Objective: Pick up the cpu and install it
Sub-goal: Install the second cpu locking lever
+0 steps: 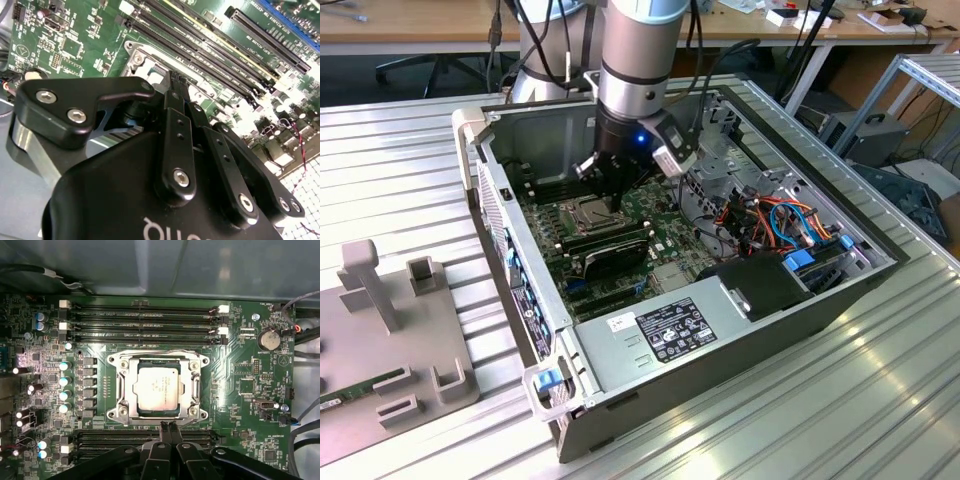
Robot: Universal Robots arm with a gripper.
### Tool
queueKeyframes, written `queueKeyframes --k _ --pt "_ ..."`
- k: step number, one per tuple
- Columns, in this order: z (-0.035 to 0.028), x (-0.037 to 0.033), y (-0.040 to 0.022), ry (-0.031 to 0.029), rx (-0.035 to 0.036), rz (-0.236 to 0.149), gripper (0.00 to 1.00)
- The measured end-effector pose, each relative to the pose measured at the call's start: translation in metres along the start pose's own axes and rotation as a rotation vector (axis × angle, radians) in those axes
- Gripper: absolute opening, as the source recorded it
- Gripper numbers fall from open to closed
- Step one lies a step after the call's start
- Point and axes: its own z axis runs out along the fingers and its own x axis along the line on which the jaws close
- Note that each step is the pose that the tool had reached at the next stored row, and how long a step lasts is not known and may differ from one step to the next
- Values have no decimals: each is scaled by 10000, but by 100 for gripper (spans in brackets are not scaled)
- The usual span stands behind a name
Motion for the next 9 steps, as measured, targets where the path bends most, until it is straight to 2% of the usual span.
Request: queueKeyframes --k 9 --pt "6 116 -1 0 1 0 11"
